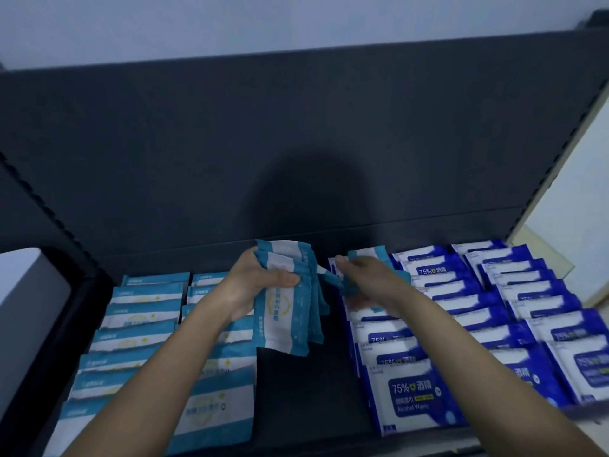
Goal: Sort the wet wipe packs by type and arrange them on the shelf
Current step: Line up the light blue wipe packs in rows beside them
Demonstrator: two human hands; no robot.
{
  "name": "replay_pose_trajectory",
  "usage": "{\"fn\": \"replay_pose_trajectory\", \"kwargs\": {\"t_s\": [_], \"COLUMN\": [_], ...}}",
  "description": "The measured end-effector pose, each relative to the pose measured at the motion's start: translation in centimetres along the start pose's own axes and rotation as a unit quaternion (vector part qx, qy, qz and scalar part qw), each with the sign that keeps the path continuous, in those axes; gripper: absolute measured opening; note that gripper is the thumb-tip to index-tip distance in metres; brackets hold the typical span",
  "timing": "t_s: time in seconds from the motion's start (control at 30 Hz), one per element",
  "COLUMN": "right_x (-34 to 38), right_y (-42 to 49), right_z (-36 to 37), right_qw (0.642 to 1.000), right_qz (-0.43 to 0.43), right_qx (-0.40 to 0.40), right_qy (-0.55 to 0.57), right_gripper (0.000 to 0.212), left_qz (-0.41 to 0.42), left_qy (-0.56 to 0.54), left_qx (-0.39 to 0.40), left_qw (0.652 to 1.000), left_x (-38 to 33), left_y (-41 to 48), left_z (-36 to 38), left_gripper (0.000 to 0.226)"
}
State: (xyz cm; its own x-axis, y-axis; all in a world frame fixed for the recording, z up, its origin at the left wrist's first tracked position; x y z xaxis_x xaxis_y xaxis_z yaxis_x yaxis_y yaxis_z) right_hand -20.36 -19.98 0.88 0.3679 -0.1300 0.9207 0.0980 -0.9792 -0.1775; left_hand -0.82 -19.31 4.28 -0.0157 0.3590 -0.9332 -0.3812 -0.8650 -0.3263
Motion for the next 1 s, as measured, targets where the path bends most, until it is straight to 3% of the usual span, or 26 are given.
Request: {"fn": "replay_pose_trajectory", "kwargs": {"t_s": [0.07, 0.17, 0.3, 0.4, 0.5, 0.67, 1.0], "right_x": [-0.3, -0.4, -0.1, 0.2, 0.6, 1.7, 1.7], "right_y": [-0.4, 0.3, 1.4, 1.7, 2.0, 2.1, 0.8], "right_z": [2.2, 3.1, 2.0, 1.7, 2.5, 4.3, 5.9], "right_qw": [0.965, 0.917, 0.904, 0.904, 0.903, 0.899, 0.876], "right_qz": [0.090, 0.082, 0.041, 0.014, -0.017, -0.047, -0.029], "right_qx": [0.042, -0.019, -0.114, -0.150, -0.142, -0.134, -0.119], "right_qy": [0.243, 0.390, 0.410, 0.399, 0.405, 0.414, 0.466], "right_gripper": [0.038, 0.022, 0.015, 0.014, 0.020, 0.022, 0.029], "left_qz": [0.002, -0.001, -0.018, -0.048, -0.070, -0.074, -0.047], "left_qy": [-0.002, -0.015, -0.091, -0.162, -0.192, -0.268, -0.323], "left_qx": [0.007, -0.013, -0.092, -0.149, -0.177, -0.215, -0.250], "left_qw": [1.000, 1.000, 0.991, 0.974, 0.963, 0.936, 0.912], "left_x": [0.1, 0.3, 1.3, 2.6, 3.9, 4.9, 5.1], "left_y": [-0.2, -0.5, -0.6, -0.2, 0.3, 1.1, 1.5], "left_z": [-0.6, -2.1, -4.9, -6.9, -7.8, -8.2, -8.4], "left_gripper": [0.024, 0.027, 0.031, 0.021, 0.010, 0.012, 0.021]}}
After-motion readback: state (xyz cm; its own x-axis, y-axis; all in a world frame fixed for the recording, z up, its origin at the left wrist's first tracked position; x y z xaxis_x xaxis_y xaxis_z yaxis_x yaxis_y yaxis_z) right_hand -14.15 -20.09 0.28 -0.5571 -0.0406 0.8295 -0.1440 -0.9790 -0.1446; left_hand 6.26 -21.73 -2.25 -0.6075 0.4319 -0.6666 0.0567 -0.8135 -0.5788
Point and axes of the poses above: each hand's wrist, its own y-axis towards the middle knuckle, its own z-axis out of the palm, x = y × z, the point moved 5 cm from there along y, towards the middle knuckle, and after that the axes turned 13 degrees about -z, right-handed, at the moved point
